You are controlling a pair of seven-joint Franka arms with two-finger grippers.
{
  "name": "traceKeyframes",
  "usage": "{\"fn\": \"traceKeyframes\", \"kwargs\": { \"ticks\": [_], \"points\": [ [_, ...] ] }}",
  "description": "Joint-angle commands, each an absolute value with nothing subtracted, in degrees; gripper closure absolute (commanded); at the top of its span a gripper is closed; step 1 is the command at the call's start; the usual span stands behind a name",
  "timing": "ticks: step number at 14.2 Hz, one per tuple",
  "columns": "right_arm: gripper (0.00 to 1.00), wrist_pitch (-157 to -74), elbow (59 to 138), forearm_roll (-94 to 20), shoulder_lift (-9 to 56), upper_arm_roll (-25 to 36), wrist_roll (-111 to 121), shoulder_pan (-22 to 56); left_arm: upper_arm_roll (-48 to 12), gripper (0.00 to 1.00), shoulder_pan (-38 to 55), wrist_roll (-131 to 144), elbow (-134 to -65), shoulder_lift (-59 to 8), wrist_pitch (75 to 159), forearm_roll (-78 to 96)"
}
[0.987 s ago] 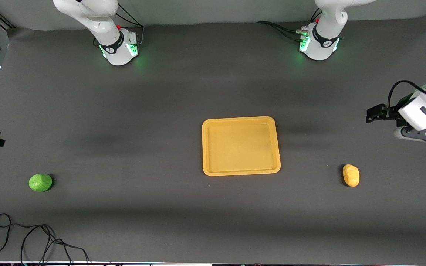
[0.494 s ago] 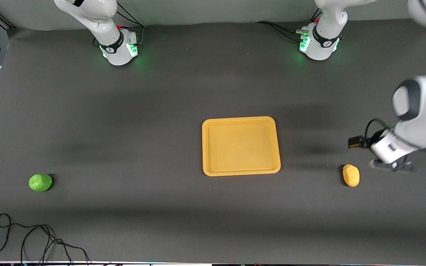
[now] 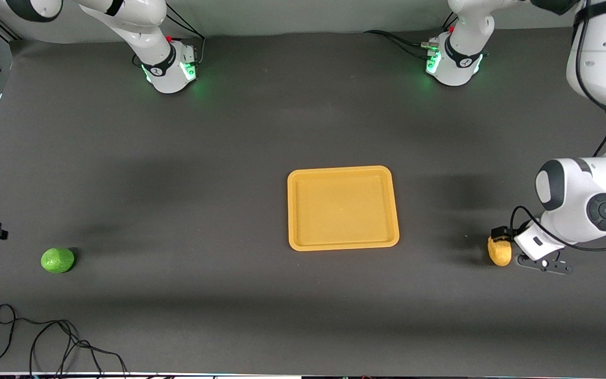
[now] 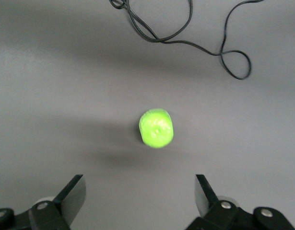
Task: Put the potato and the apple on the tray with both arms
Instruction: 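Reach the left gripper to the potato while the right gripper reaches the apple, then grasp the potato with the left gripper and carry it onto the tray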
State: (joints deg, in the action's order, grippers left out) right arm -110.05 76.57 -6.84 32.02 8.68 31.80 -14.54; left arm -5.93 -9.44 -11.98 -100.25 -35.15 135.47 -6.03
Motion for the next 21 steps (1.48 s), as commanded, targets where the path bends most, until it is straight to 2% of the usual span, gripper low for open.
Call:
{"fn": "traceKeyframes", "kwargs": {
  "ticks": [1,2,3,4,5,6,9,14,15,16,19,20,21],
  "points": [
    [0.00,-113.80,76.38,-9.66,35.85,8.70,33.40,-14.68,-6.24,0.02,-9.23,-12.31,-97.48,-39.10,138.50,-5.37],
    [0.00,-115.21,76.46,-10.10,37.16,8.70,33.57,-14.76,-6.33,0.04,-9.05,-12.22,-96.95,-40.24,139.56,-3.97],
    [0.00,-117.05,77.25,-11.06,38.31,8.70,33.66,-14.77,-6.33,0.16,-8.70,-12.30,-96.86,-40.86,140.44,-3.17],
    [0.00,-119.42,78.30,-12.03,39.45,8.70,33.75,-14.77,-6.33,0.37,-8.70,-12.57,-96.86,-41.04,140.45,-3.16],
    [0.00,-122.75,79.96,-12.82,40.25,8.61,33.92,-14.77,-6.33,0.52,-8.79,-12.66,-96.77,-40.61,140.10,-3.16],
    [0.00,-125.83,81.46,-13.18,40.86,8.44,34.01,-14.59,-6.42,0.60,-8.70,-11.96,-96.33,-40.26,138.97,-3.08],
    [0.00,-131.82,84.28,-14.41,42.70,8.26,34.62,-14.50,-6.68,0.62,-5.73,-4.96,-96.15,-37.36,133.79,-0.88],
    [0.00,-135.25,84.29,-19.67,46.57,8.26,40.59,-15.03,-7.73,0.60,6.92,15.61,-96.42,-31.74,124.56,-0.62],
    [0.00,-135.61,84.29,-20.47,47.02,8.26,41.82,-15.55,-8.60,0.54,8.60,18.95,-96.42,-31.03,124.19,-0.62],
    [0.00,-135.70,84.29,-20.83,47.37,8.26,42.27,-15.73,-9.83,0.54,9.92,22.20,-96.85,-30.68,124.19,-0.62],
    [0.00,-136.32,84.29,-20.83,47.72,8.26,42.28,-15.73,-11.25,0.60,14.66,27.50,-102.63,-30.32,128.73,-0.62],
    [0.06,-136.32,84.29,-20.74,47.72,8.26,42.28,-15.73,-11.25,0.59,15.81,28.90,-105.27,-30.58,133.72,-0.62],
    [0.30,-136.23,84.29,-20.74,47.64,8.26,42.36,-15.73,-11.25,0.56,16.60,30.22,-107.73,-31.02,139.25,-0.62]
  ]
}}
